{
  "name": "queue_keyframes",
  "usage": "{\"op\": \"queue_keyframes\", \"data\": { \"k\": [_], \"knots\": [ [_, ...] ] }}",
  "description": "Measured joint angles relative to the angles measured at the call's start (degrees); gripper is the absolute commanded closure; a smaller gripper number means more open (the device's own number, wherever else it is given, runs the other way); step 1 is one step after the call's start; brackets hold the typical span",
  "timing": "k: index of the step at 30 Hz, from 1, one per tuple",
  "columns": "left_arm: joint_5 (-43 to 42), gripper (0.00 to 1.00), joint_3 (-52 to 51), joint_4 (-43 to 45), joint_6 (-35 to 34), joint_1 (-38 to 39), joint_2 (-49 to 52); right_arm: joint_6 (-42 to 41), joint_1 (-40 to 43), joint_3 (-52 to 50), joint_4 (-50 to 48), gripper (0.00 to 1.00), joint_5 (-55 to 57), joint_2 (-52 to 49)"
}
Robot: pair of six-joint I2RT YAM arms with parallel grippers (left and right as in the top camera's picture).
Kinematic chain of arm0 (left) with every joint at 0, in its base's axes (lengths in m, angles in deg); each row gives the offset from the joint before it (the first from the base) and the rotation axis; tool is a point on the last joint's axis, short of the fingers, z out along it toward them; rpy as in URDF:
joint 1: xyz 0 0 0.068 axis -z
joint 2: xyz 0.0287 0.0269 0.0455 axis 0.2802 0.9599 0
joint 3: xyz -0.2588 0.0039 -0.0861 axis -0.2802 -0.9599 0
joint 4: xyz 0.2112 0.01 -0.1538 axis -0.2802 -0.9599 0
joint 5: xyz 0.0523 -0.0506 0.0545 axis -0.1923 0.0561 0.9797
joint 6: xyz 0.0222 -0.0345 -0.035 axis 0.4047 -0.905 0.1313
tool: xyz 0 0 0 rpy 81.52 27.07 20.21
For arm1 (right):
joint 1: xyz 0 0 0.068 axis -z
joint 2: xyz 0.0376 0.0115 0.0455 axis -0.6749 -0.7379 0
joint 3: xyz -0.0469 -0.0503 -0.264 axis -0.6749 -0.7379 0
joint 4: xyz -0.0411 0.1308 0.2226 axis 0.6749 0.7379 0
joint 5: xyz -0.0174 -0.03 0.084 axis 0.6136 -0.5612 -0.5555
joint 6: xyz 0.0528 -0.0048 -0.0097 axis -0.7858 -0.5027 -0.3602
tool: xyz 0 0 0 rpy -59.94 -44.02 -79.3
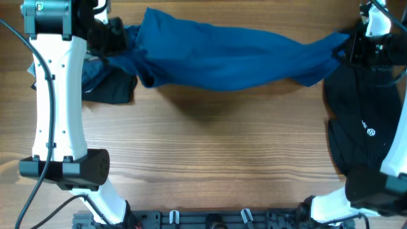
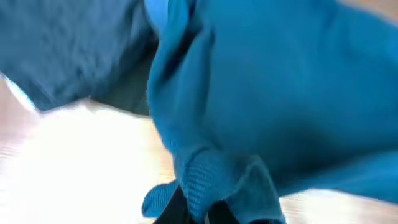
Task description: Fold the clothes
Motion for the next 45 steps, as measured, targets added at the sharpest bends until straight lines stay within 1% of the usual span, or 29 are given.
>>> {"op": "queue_keyframes", "data": {
  "k": [4, 6, 7, 9, 10, 11, 13, 16, 17, 19, 20, 21, 22, 23, 24, 26, 29, 31, 35, 36, 37, 38, 39, 45],
  "knots": [
    [-0.8, 0.96, -0.5, -1.6, -0.9, 0.5, -0.2, -0.7, 0.5, 0.0, 5.2, 0.96, 0.9, 7.7],
    [-1.0, 0.96, -3.3, -1.2, -1.4, 1.1, -2.1, -2.3, 0.5, -1.7, 5.2, 0.96, 2.2, 11.8],
    [-1.0, 0.96, -6.5, -1.5, -2.2, 1.3, -4.6, -3.4, 0.5, -3.9, 5.3, 0.96, 3.2, 14.3],
    [-0.9, 0.96, -11.7, -1.0, -3.5, 1.3, -8.9, -4.9, 0.5, -9.5, 4.2, 0.96, 5.3, 18.9],
    [-0.7, 0.96, -16.4, -1.4, -4.4, 1.3, -12.1, -5.9, 0.5, -13.5, 3.5, 0.95, 6.4, 21.5],
    [-0.5, 0.96, -18.1, -1.5, -4.8, 1.3, -13.2, -6.4, 0.5, -15.8, 2.4, 0.96, 7.1, 22.8],
    [-0.3, 0.96, -25.0, 0.0, -6.4, 1.3, -16.7, -8.2, 0.5, -24.0, 0.4, 0.96, 8.5, 25.7],
    [-0.3, 0.96, -32.0, 0.9, -7.8, 1.3, -17.4, -10.1, 0.5, -33.7, -3.5, 0.96, 9.4, 27.3],
    [-0.3, 0.96, -32.4, 0.9, -8.0, 1.3, -17.4, -10.7, 0.5, -36.5, -4.5, 0.96, 9.6, 27.6],
    [-0.3, 0.96, -38.0, 3.3, -8.9, 1.3, -18.6, -11.8, 0.5, -41.7, -6.1, 0.96, 9.7, 28.0],
    [-0.3, 0.96, -40.4, 4.7, -9.3, 1.3, -18.9, -12.2, 0.5, -43.3, -7.0, 0.96, 9.8, 28.2],
    [-0.2, 0.96, -43.7, 8.2, -9.9, 1.3, -19.1, -12.7, 0.5, -45.9, -8.5, 0.96, 9.8, 28.5],
    [-0.3, 0.96, -45.0, 9.2, -10.0, 1.3, -19.1, -13.0, 0.5, -47.2, -10.3, 0.96, 9.9, 28.7],
    [-0.2, 0.96, -46.2, 12.2, -10.1, 1.3, -19.3, -13.4, 0.5, -48.6, -12.1, 0.96, 9.8, 28.9],
    [0.0, 0.96, -49.3, 20.0, -10.2, 1.3, -19.6, -13.8, 0.5, -50.3, -13.7, 0.95, 9.9, 29.0],
    [0.1, 0.96, -52.4, 27.7, -10.3, 1.3, -18.9, -14.1, 0.5, -53.2, -16.2, 0.96, 10.1, 29.0],
    [0.2, 0.96, -53.1, 38.9, -10.5, 1.3, -17.8, -15.2, 0.6, -56.6, -20.7, 0.96, 11.8, 29.0],
    [0.6, 0.96, -53.2, 43.8, -10.5, 1.3, -16.6, -15.4, 0.7, -58.2, -24.8, 0.96, 12.6, 29.0],
    [0.6, 0.96, -53.2, 47.0, -10.5, 1.3, -11.8, -15.7, 0.7, -61.5, -31.8, 0.96, 12.8, 29.1],
    [0.6, 0.73, -53.2, 46.8, -10.5, 1.3, -10.4, -15.9, 0.7, -62.0, -32.3, 0.86, 12.8, 29.1],
    [0.6, 0.30, -53.2, 46.5, -10.5, 1.3, -8.6, -16.5, 0.7, -62.1, -32.5, 0.60, 12.8, 29.1],
    [0.7, 0.05, -53.2, 46.4, -10.4, 1.3, -7.7, -16.4, 0.7, -62.1, -32.6, 0.46, 12.8, 29.1],
    [0.8, 0.00, -53.2, 46.4, -10.5, 1.3, -6.7, -16.8, 0.7, -62.1, -32.7, 0.37, 12.8, 29.1],
    [1.0, 0.01, -52.5, 46.6, -10.3, 1.3, -6.3, -17.7, 0.7, -62.1, -33.4, 0.31, 12.8, 29.1]
  ]
}}
